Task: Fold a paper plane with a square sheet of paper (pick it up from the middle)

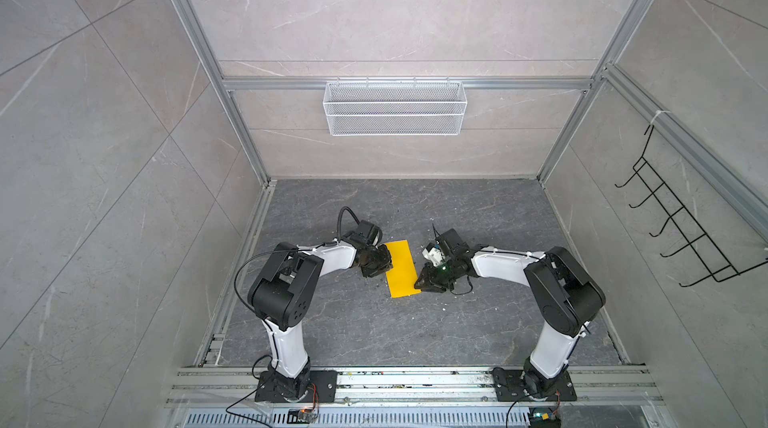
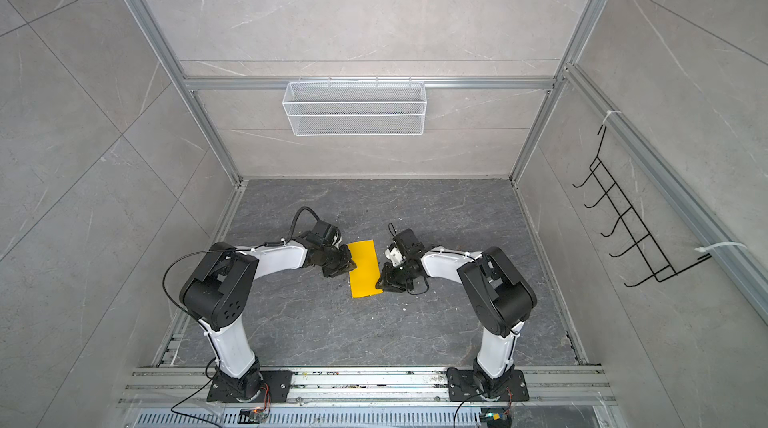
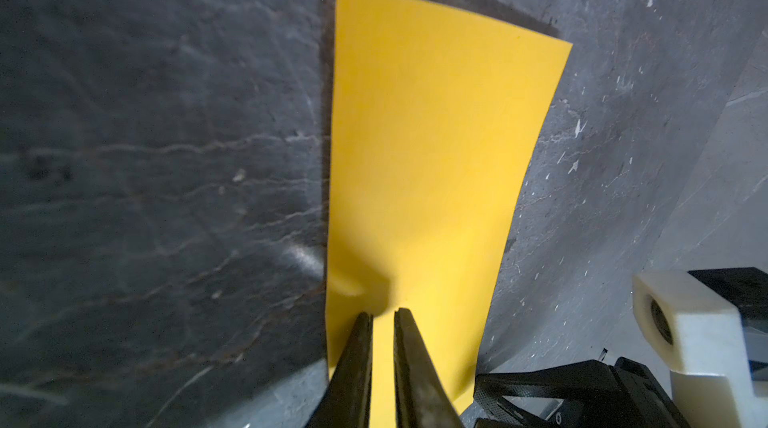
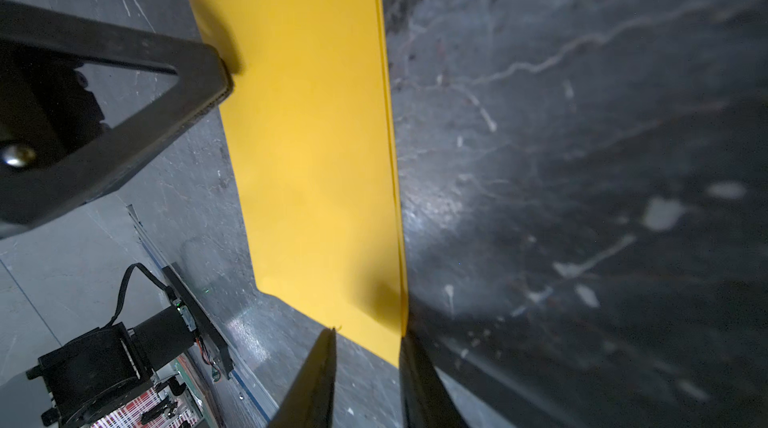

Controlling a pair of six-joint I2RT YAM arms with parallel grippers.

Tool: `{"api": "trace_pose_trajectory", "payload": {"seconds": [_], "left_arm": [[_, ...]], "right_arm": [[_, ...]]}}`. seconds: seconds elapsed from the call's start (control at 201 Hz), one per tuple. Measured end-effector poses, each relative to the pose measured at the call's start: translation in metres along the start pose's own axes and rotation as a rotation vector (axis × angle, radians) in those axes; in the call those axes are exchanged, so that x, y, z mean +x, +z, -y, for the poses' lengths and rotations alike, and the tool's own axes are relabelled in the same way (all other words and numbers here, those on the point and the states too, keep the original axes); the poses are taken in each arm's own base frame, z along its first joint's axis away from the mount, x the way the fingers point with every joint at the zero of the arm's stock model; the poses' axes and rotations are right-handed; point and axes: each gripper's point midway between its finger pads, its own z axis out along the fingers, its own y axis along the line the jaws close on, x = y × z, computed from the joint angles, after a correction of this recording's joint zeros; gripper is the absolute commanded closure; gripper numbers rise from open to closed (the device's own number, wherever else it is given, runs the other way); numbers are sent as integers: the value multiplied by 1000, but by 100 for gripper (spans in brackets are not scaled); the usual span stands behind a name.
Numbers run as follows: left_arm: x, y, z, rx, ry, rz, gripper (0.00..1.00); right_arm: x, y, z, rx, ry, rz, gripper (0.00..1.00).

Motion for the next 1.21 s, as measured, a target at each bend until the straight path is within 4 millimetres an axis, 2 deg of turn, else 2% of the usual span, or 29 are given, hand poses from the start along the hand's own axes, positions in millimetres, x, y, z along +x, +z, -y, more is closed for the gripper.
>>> {"api": "trace_pose_trajectory", "payload": {"seconds": [0.274, 0.533, 0.747, 0.916, 1.21], "left_arm": [[-1, 0, -1, -5, 0, 5, 83], [-1, -2, 3, 10, 3, 3, 73], [1, -17, 18, 61, 8, 10, 71], [15, -27, 23, 93, 1, 2, 74], [48, -13, -2, 44, -62, -69, 76]], "right_arm": [[-2, 0, 4, 22, 11, 17, 68], [-2, 0, 4, 19, 8, 18, 68], [-2, -1, 3, 18, 8, 18, 67], [-1, -1, 3, 16, 7, 16, 66], [1, -1, 1, 3, 4, 6, 64]]}}
